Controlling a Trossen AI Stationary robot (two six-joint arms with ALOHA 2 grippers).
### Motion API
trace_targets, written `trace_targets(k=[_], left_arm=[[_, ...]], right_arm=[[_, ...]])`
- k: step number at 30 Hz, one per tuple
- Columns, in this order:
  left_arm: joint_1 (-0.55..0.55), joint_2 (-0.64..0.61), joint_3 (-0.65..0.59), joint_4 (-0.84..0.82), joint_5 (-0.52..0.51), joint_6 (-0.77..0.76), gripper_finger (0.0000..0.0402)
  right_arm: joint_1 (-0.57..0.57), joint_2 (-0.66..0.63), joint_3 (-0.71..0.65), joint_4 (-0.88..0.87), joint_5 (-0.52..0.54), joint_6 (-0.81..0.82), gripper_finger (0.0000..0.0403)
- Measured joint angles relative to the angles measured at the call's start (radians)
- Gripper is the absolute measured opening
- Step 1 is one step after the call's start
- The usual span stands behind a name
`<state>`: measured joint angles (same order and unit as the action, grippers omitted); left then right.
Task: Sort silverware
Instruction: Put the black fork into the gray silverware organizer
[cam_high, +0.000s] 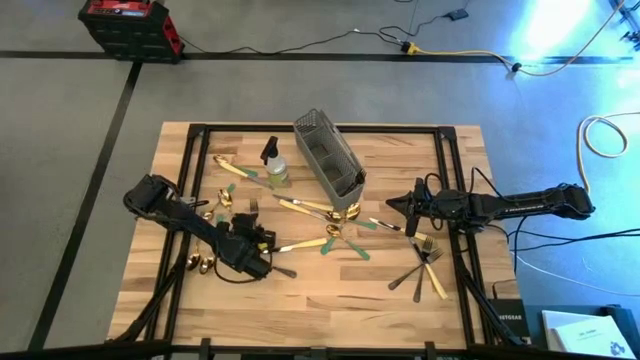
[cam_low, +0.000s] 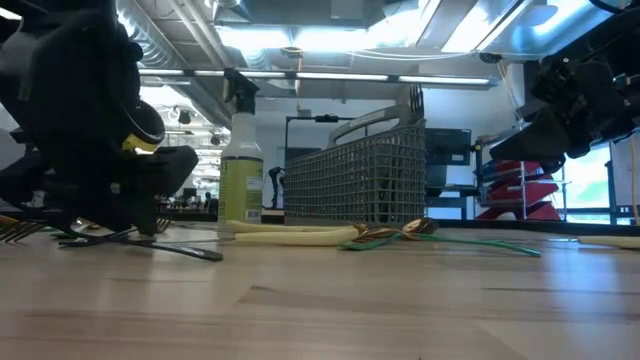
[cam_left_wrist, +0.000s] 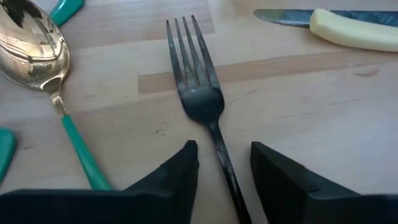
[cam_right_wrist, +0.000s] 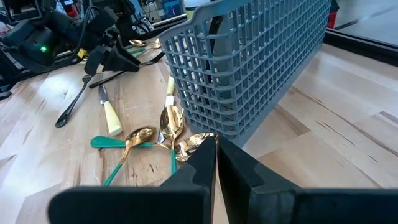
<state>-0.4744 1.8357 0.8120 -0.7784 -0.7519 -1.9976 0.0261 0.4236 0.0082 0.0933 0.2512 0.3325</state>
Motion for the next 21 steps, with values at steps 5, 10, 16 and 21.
trace_targets(k=[5, 10, 16, 21], left_arm=[[-0.002, 0.002, 0.000, 0.008, -0.009, -0.011, 0.0079], [-0.010, 0.003, -0.001, 0.014, -0.017, -0.009, 0.0039], [-0.034, 0.005, -0.002, 0.014, -0.035, 0.030, 0.0005], [-0.040, 0.005, 0.002, 0.011, -0.033, 0.064, 0.0004]], right_arm=[[0.000, 0.000, 0.000, 0.000, 0.000, 0.000, 0.0000], [0.000, 0.000, 0.000, -0.002, 0.000, 0.000, 0.0000], [0.000, 0.000, 0.000, -0.009, 0.000, 0.000, 0.0000], [0.000, 0.000, 0.000, -0.010, 0.000, 0.000, 0.0000]])
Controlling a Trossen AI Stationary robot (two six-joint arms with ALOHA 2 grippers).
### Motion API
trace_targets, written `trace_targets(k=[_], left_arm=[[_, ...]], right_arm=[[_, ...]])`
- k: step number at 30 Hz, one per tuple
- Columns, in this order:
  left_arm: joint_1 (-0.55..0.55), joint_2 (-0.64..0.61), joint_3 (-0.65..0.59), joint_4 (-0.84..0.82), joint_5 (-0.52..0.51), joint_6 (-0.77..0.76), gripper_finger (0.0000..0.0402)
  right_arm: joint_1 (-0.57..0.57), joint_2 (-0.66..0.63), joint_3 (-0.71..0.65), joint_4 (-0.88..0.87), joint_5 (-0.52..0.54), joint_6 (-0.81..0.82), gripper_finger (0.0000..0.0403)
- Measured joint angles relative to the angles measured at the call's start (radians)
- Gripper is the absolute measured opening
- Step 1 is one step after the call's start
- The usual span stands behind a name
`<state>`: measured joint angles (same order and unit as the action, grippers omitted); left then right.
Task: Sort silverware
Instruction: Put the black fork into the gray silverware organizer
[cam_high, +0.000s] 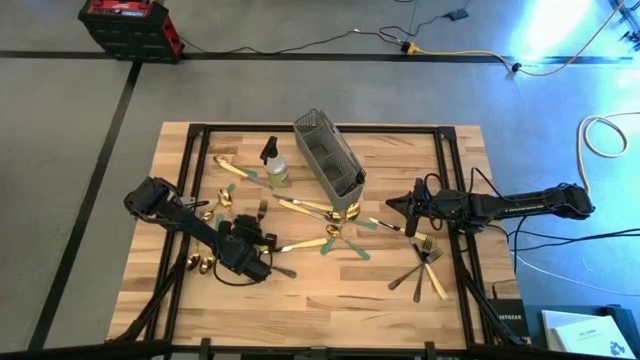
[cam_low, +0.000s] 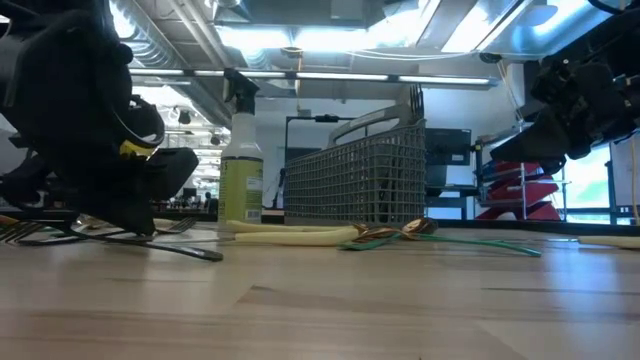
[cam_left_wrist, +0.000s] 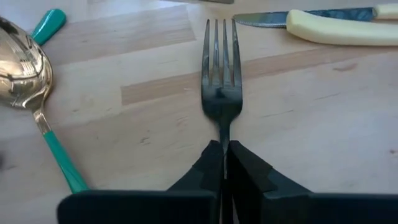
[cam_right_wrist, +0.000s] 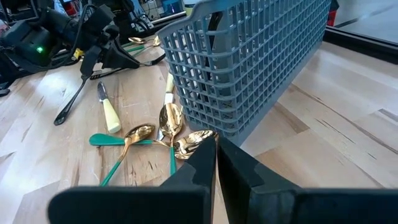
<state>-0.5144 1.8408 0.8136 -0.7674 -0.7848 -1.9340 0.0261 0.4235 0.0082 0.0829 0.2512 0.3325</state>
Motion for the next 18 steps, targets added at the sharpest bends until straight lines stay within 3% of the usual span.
trace_targets(k=[7, 18], left_arm=[[0.003, -0.052, 0.042, -0.010, 0.020, 0.129, 0.0004], [0.013, -0.153, 0.070, -0.008, -0.061, 0.246, 0.0003]], right_arm=[[0.000, 0.000, 0.000, -0.005, 0.000, 0.000, 0.0000], [0.000, 0.000, 0.000, -0.010, 0.000, 0.000, 0.0000]])
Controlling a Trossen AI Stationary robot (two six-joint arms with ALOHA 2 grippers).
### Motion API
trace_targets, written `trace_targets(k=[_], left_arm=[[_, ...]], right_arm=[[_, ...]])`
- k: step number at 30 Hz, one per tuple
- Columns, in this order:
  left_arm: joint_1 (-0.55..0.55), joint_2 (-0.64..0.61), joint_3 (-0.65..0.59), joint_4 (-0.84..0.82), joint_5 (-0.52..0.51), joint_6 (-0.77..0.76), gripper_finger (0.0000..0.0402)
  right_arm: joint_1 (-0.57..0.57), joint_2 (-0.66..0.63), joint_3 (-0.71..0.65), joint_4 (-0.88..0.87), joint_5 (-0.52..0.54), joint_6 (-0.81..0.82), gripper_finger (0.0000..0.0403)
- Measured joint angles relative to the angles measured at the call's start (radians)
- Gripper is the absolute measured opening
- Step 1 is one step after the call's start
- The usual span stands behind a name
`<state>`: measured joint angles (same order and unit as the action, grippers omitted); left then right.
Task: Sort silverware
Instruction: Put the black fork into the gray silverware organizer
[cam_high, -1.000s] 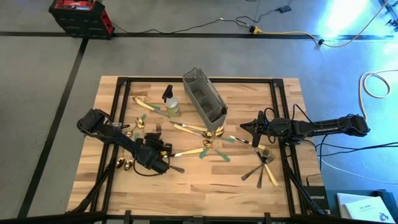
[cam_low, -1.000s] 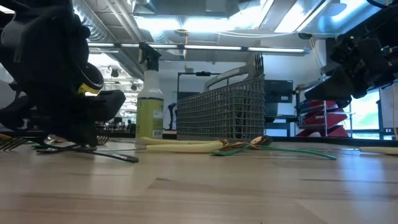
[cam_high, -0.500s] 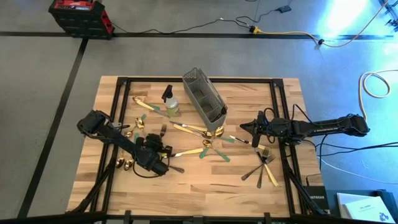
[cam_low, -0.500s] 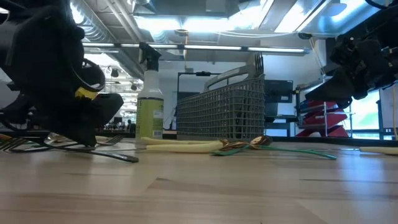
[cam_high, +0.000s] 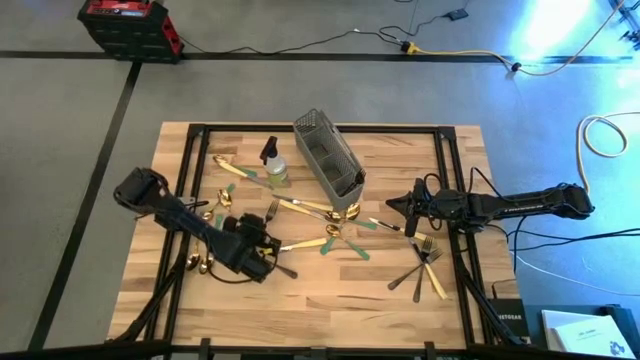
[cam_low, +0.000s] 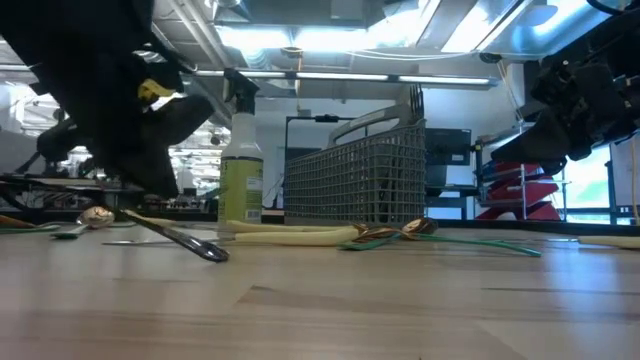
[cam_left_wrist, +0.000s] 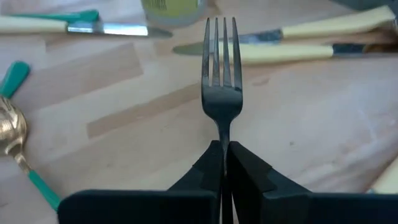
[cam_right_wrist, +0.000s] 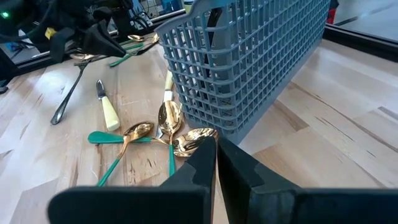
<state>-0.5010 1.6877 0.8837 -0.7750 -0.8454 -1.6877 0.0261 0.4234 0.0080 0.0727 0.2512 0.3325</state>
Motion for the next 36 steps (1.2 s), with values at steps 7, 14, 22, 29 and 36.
trace_targets(k=[7, 14, 22, 29, 36], left_arm=[[0.000, -0.019, 0.000, -0.003, -0.072, 0.070, 0.0003], [0.040, -0.018, 0.001, -0.003, -0.163, 0.232, 0.0003], [0.078, -0.017, 0.001, 0.001, -0.195, 0.517, 0.0003], [0.091, -0.017, 0.001, 0.041, -0.312, 0.748, 0.0003], [0.090, -0.017, 0.001, 0.146, -0.439, 0.996, 0.0003]], right_arm=[[0.000, 0.000, 0.000, 0.000, 0.000, 0.000, 0.0000], [0.000, 0.000, 0.000, -0.001, 0.000, 0.000, 0.0000], [0.000, 0.000, 0.000, -0.001, 0.000, 0.000, 0.0000], [0.000, 0.000, 0.000, -0.001, 0.000, 0.000, 0.0000], [0.000, 0.000, 0.000, -0.001, 0.001, 0.000, 0.0000]])
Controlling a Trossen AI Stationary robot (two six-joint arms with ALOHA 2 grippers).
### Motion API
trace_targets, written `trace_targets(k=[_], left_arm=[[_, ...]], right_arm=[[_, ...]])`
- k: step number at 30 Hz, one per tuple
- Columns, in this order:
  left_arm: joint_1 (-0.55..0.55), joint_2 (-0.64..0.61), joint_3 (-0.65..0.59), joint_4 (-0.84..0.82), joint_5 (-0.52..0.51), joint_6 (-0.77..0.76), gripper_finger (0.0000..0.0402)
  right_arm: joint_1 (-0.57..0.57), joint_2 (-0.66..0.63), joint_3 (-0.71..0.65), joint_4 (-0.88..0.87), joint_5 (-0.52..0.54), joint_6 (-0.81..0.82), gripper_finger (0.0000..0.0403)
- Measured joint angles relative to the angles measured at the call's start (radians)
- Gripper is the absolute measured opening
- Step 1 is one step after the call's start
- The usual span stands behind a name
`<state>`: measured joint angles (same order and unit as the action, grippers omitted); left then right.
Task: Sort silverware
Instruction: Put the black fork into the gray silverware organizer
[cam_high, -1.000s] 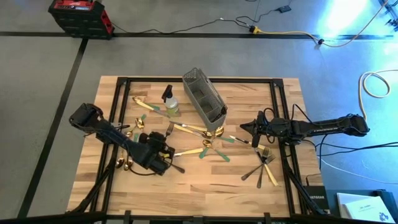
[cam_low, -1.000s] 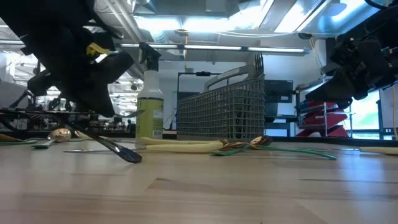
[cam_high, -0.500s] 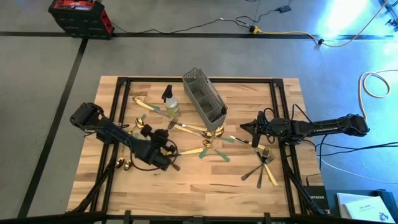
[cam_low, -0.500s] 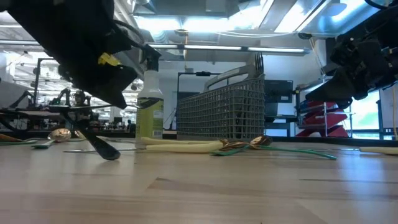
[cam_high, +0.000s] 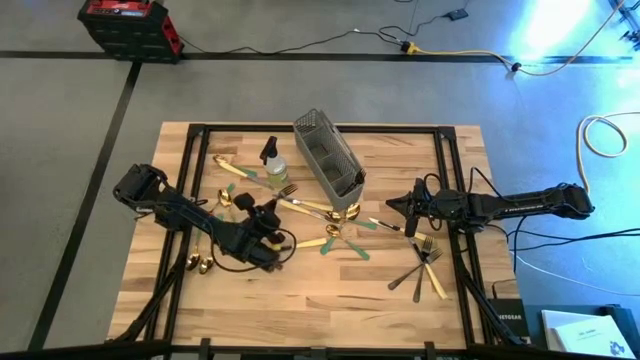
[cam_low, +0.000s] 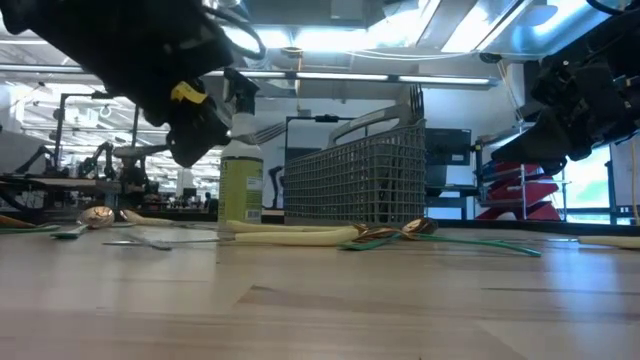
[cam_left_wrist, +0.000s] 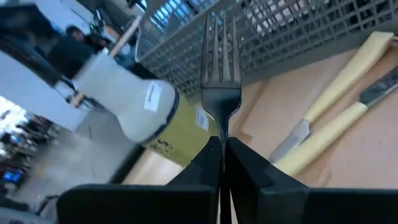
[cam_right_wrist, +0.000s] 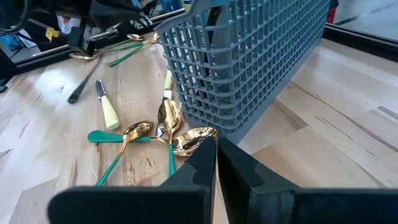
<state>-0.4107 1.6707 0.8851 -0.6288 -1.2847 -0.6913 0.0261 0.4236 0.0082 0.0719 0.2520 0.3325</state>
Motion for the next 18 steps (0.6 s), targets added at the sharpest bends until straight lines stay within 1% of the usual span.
trace_targets(k=[5, 8, 10, 13, 18], left_arm=[[0.001, 0.000, 0.000, 0.073, -0.004, 0.045, 0.0003], [0.001, 0.000, 0.004, 0.152, 0.026, 0.045, 0.0003], [0.001, 0.000, 0.019, 0.194, 0.050, 0.045, 0.0003], [0.001, 0.000, 0.045, 0.258, 0.051, 0.052, 0.0003], [0.013, -0.003, 0.105, 0.401, 0.056, 0.141, 0.0003]], right_arm=[[0.000, 0.000, 0.000, 0.000, 0.000, 0.000, 0.0000], [0.000, 0.000, 0.000, 0.000, 0.000, 0.000, 0.0000], [0.000, 0.000, 0.000, 0.000, 0.001, 0.000, 0.0000], [0.000, 0.000, 0.000, 0.000, 0.001, 0.000, 0.0000], [0.000, 0.000, 0.000, 0.000, 0.001, 0.000, 0.0000]])
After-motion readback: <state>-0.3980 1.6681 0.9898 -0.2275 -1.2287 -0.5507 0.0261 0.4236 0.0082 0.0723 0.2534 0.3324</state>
